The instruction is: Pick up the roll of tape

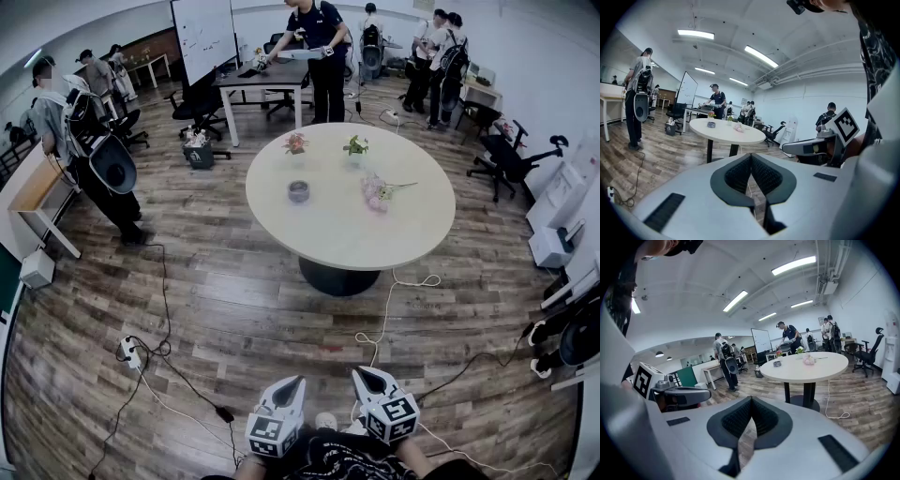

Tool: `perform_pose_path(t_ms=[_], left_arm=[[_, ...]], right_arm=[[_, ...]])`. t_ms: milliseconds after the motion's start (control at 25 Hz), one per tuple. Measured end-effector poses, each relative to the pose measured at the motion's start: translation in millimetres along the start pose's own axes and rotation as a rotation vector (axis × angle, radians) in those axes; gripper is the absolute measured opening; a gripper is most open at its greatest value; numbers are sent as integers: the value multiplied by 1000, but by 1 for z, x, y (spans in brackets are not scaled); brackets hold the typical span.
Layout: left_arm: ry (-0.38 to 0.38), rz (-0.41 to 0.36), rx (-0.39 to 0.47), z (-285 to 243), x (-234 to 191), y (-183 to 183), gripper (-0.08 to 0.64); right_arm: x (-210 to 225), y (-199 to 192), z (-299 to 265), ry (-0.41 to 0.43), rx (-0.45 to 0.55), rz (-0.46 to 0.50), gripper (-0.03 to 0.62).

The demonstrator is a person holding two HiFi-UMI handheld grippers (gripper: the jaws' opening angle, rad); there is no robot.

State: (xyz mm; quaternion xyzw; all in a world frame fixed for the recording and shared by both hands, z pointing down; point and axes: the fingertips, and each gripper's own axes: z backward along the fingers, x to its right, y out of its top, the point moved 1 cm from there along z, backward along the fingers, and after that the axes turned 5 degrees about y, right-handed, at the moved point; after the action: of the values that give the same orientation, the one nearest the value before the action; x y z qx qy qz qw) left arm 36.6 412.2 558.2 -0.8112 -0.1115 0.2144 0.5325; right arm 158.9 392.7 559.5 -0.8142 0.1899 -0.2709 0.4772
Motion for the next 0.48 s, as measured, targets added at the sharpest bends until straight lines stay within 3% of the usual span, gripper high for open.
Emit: perform_pose_path(t_ms=[360, 480], left_arm=[[-3, -13, 1, 3, 2, 2, 20], [-1, -13, 13, 3, -2, 3, 20]], right_arm=[[-5, -5, 2, -10, -13, 16, 5], [0, -3, 1, -52, -4, -5, 6]])
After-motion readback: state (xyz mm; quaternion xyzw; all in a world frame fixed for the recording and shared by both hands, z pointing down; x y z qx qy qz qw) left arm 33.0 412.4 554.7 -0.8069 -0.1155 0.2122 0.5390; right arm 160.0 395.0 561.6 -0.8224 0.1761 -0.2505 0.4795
